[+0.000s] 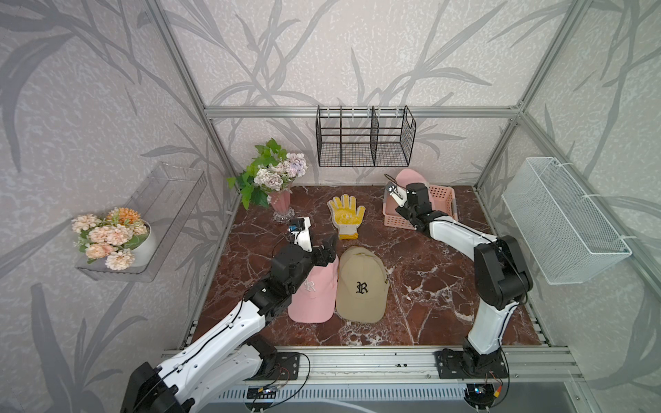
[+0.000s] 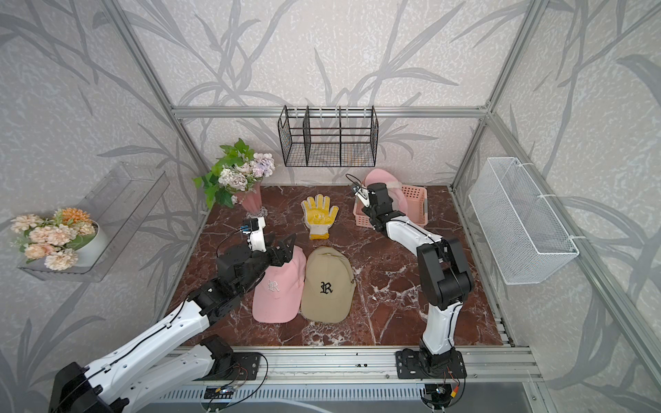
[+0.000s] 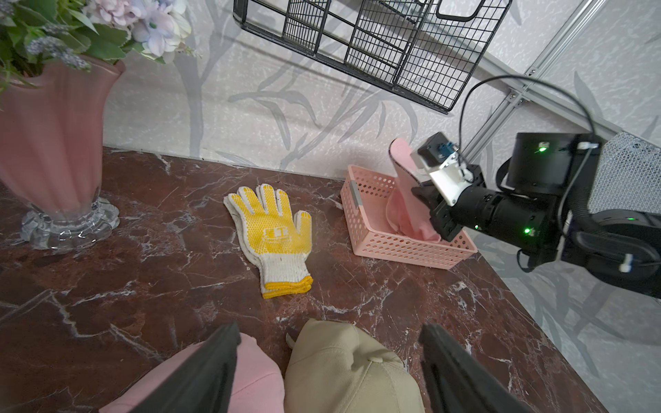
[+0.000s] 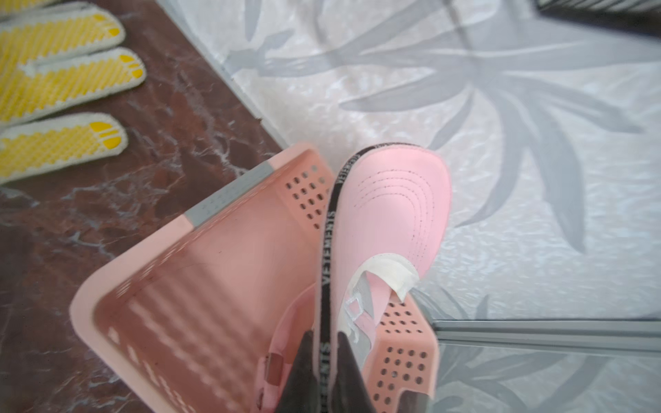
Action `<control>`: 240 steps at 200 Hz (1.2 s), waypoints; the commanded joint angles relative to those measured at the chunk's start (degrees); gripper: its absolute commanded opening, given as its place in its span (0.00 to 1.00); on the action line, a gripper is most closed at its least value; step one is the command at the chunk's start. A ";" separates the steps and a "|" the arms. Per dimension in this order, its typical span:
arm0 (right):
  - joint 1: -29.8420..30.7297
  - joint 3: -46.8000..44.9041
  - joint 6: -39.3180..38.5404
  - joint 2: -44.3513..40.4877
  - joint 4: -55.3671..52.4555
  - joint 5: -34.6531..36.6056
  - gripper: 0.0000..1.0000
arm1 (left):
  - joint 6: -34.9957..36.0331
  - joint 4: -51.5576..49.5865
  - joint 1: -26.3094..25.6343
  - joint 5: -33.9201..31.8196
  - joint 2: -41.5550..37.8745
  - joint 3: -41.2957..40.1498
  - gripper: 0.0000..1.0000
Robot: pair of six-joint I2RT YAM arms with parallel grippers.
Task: Turn the baseball cap inside out
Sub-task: Pick up the baseball cap from the basket, then turn over the baseball cap.
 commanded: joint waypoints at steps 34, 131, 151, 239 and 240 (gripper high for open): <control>-0.52 1.19 5.23 -17.36 -13.49 -7.77 0.00 | 8.89 1.43 0.16 7.78 2.46 6.04 0.83; -0.66 3.72 21.73 -35.27 -48.64 -41.46 0.00 | 44.62 -12.65 -2.12 32.10 21.22 34.94 0.81; -0.66 4.54 24.28 -35.47 -52.35 -47.43 0.00 | 54.32 -18.04 -3.15 36.03 24.68 39.79 0.82; -0.05 7.50 22.88 -34.24 -62.69 -59.34 0.00 | 76.58 -31.72 -7.93 35.75 36.76 51.46 0.80; -0.05 7.49 22.82 -34.24 -62.69 -59.41 0.00 | 76.74 -31.77 -7.93 36.00 36.85 51.49 0.80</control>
